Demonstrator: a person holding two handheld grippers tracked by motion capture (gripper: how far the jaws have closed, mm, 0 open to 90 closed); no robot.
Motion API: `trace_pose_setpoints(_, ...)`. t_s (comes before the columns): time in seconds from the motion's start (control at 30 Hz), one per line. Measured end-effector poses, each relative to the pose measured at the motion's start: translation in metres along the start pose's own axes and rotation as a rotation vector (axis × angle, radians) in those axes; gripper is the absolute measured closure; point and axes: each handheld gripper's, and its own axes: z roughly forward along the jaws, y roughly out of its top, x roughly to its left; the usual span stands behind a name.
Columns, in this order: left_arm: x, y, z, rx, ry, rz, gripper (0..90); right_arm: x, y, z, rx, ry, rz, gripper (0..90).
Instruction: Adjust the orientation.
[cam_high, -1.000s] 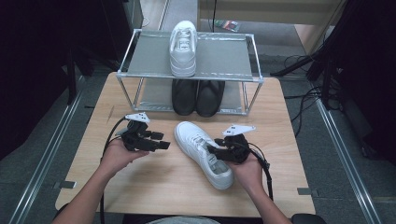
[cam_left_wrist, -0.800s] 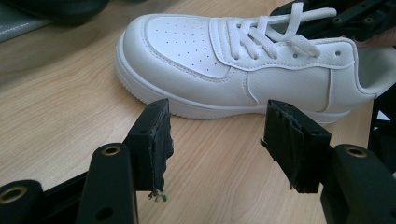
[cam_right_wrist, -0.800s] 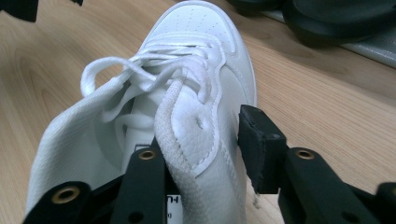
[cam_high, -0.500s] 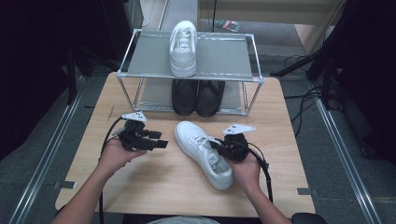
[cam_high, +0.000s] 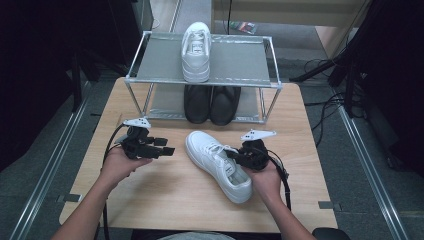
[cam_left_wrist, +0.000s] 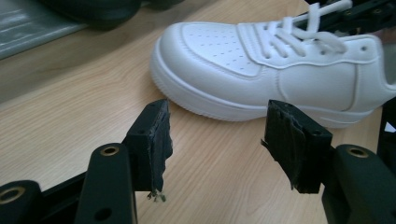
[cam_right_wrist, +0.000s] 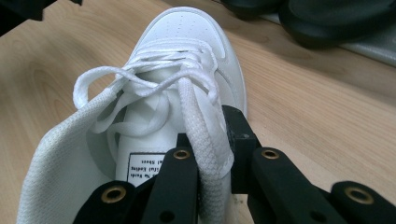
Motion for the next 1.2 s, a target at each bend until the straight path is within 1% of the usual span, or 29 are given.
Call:
trace_pose_setpoints(0.07,0.003,-0.001,-0.002,-0.003,0.004,-0.005,40.8,-0.001,0.004,-0.004,0.004,0.026,-0.019,85.6)
trace_pose_setpoints(0.17,0.006,-0.003,-0.004,-0.010,0.009,-0.021,40.8,-0.006,0.009,-0.010,0.011,0.086,-0.030,85.5)
trace_pose_setpoints(0.2,0.007,-0.003,-0.006,-0.012,0.010,-0.025,40.8,-0.010,0.014,-0.014,0.022,0.129,-0.058,85.5)
trace_pose_setpoints(0.23,0.007,-0.003,-0.006,-0.012,0.010,-0.025,40.8,-0.010,0.014,-0.014,0.022,0.129,-0.058,85.5)
trace_pose_setpoints(0.27,0.008,-0.004,-0.007,-0.013,0.011,-0.026,40.8,-0.013,0.019,-0.018,0.028,0.158,-0.088,85.4)
trace_pose_setpoints(0.33,0.009,-0.006,-0.009,-0.019,0.017,-0.025,40.8,-0.017,0.025,-0.021,0.034,0.187,-0.112,85.2)
trace_pose_setpoints(0.43,0.009,-0.007,-0.011,-0.024,0.018,-0.026,40.6,-0.024,0.037,-0.027,0.076,0.251,-0.167,85.3)
trace_pose_setpoints(0.47,0.009,-0.008,-0.012,-0.023,0.016,-0.028,40.6,-0.024,0.037,-0.027,0.076,0.251,-0.167,85.3)
trace_pose_setpoints(0.53,0.008,-0.009,-0.013,-0.025,0.019,-0.027,40.5,-0.027,0.046,-0.032,0.089,0.282,-0.211,85.2)
trace_pose_setpoints(0.57,0.008,-0.010,-0.014,-0.023,0.022,-0.024,40.5,-0.028,0.048,-0.034,0.095,0.286,-0.218,85.2)
trace_pose_setpoints(0.6,0.008,-0.011,-0.015,-0.024,0.021,-0.025,40.5,-0.030,0.057,-0.040,0.092,0.288,-0.239,85.2)
trace_pose_setpoints(0.67,0.007,-0.012,-0.016,-0.024,0.028,-0.030,40.5,-0.031,0.059,-0.043,0.087,0.291,-0.248,85.2)
trace_pose_setpoints(0.7,0.007,-0.014,-0.017,-0.030,0.034,-0.027,40.5,-0.033,0.067,-0.050,0.078,0.295,-0.255,85.1)
trace_pose_setpoints(0.73,0.007,-0.014,-0.018,-0.031,0.036,-0.031,40.5,-0.034,0.070,-0.054,0.076,0.295,-0.259,85.1)
trace_pose_setpoints(0.77,0.007,-0.014,-0.018,-0.031,0.036,-0.031,40.5,-0.034,0.070,-0.054,0.076,0.295,-0.259,85.1)
trace_pose_setpoints(0.83,0.007,-0.016,-0.019,-0.036,0.038,-0.031,40.5,-0.036,0.080,-0.063,0.067,0.297,-0.266,85.1)
trace_pose_setpoints(0.87,0.006,-0.017,-0.020,-0.031,0.040,-0.036,40.5,-0.038,0.088,-0.071,0.061,0.293,-0.273,85.1)
trace_pose_setpoints(0.9,0.006,-0.017,-0.020,-0.031,0.040,-0.036,40.5,-0.038,0.088,-0.071,0.061,0.293,-0.273,85.1)
trace_pose_setpoints(0.97,0.005,-0.018,-0.020,-0.033,0.047,-0.037,40.5,-0.040,0.096,-0.079,0.056,0.293,-0.279,84.9)
trace_pose_setpoints(1.0,0.005,-0.018,-0.020,-0.031,0.049,-0.035,40.5,-0.041,0.107,-0.088,0.057,0.289,-0.274,84.7)
trace_pose_setpoints(1.07,0.005,-0.019,-0.021,-0.035,0.053,-0.036,40.5,-0.042,0.110,-0.091,0.058,0.289,-0.265,84.7)
trace_pose_setpoints(1.13,0.005,-0.019,-0.022,-0.042,0.057,-0.044,40.5,-0.045,0.120,-0.101,0.055,0.283,-0.239,84.6)
trace_pose_setpoints(1.2,0.004,-0.020,-0.022,-0.045,0.055,-0.044,40.6,-0.047,0.127,-0.109,0.045,0.266,-0.215,84.7)
